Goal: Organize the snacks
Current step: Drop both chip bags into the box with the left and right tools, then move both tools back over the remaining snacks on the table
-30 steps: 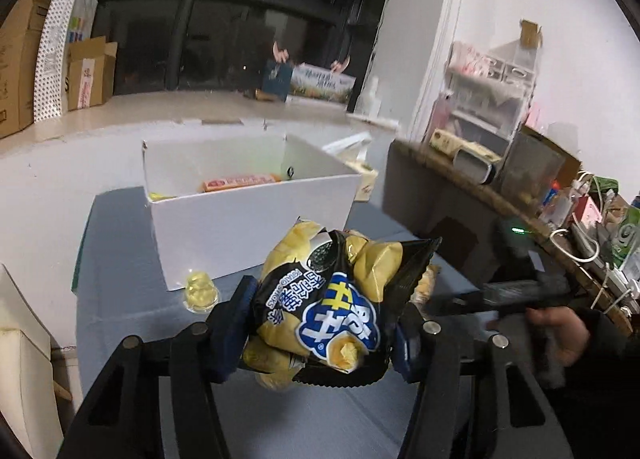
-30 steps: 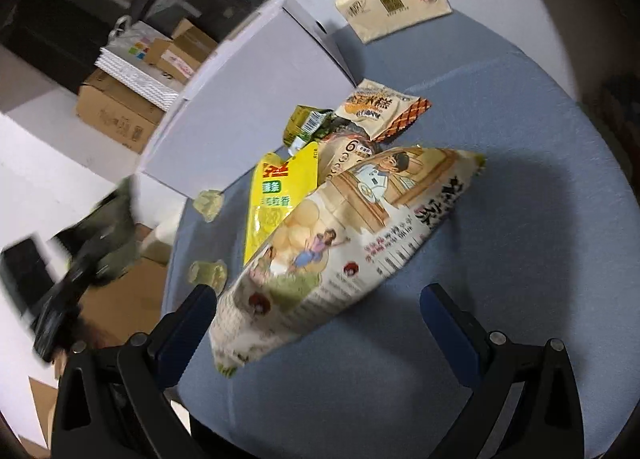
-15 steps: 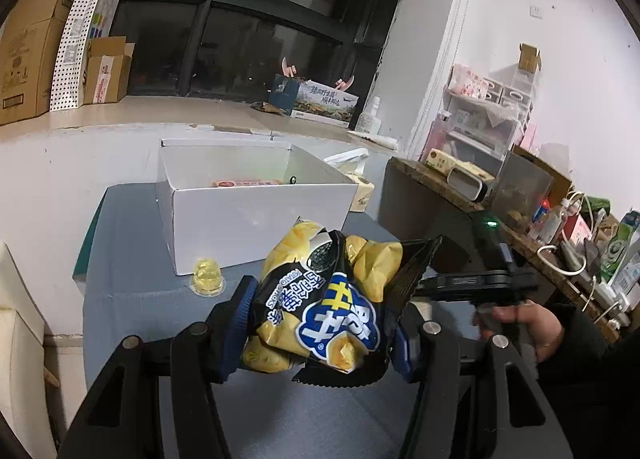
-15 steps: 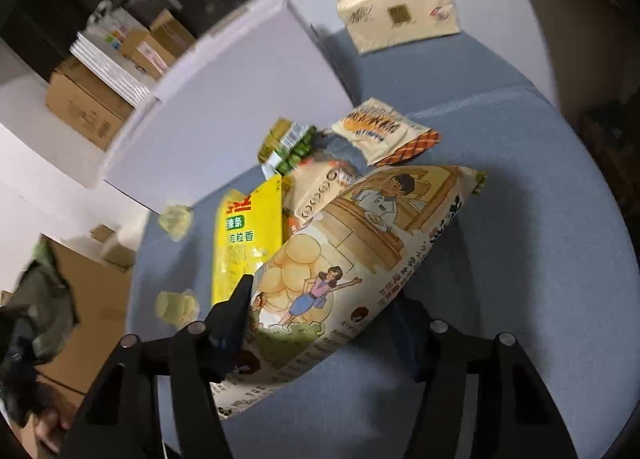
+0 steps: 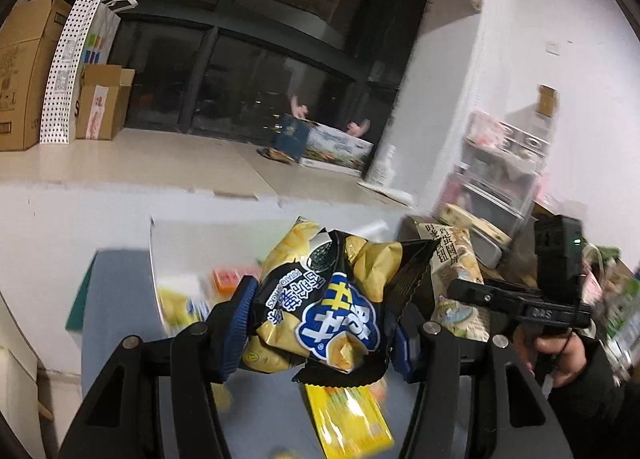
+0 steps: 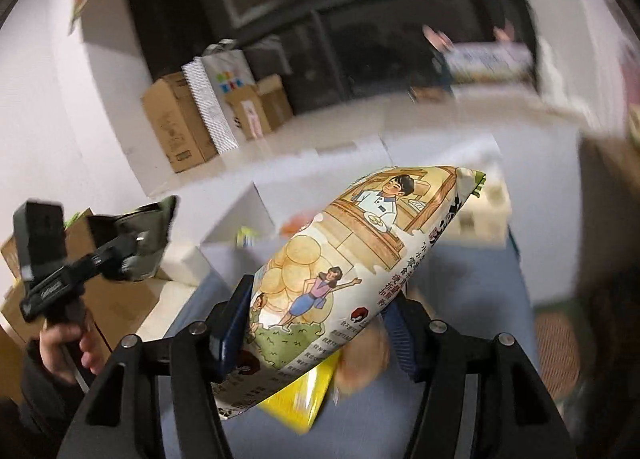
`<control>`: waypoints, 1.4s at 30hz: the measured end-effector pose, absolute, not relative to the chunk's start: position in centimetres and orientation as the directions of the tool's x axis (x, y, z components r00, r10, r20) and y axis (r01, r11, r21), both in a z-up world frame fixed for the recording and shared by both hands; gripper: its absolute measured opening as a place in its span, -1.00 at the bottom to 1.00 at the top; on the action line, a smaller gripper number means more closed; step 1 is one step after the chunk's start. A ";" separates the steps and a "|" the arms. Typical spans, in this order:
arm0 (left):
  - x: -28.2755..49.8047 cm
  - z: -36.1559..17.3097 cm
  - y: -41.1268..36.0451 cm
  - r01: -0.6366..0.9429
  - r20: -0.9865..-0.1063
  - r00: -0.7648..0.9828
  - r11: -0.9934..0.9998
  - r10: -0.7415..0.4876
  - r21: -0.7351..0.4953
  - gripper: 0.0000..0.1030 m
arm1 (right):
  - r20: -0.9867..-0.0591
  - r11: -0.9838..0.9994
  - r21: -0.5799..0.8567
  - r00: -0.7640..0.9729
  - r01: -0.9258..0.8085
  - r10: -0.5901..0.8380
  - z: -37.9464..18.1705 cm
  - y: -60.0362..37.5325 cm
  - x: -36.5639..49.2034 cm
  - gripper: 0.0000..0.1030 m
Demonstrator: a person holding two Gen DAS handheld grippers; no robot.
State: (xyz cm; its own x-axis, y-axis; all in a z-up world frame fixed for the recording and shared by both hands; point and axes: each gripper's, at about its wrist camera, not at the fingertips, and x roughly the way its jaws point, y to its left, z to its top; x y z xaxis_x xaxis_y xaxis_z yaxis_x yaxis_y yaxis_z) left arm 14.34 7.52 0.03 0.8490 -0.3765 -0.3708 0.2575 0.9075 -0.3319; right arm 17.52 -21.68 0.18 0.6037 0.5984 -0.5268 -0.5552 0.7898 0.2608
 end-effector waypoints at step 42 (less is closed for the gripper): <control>7.8 -8.9 5.1 0.142 -0.589 0.773 0.969 -0.235 -0.201 1.00 | -0.577 0.808 0.201 0.600 -0.554 0.554 -1.9 -19.6 12.2 1.00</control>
State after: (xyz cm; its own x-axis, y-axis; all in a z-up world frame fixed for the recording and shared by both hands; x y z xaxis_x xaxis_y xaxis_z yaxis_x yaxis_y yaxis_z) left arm 7.77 5.06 -8.90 0.7735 -0.2352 -0.5886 0.1419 0.9693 -0.2008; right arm 12.18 -19.59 -1.89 0.5998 0.5544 -0.5770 -0.5537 0.8081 0.2009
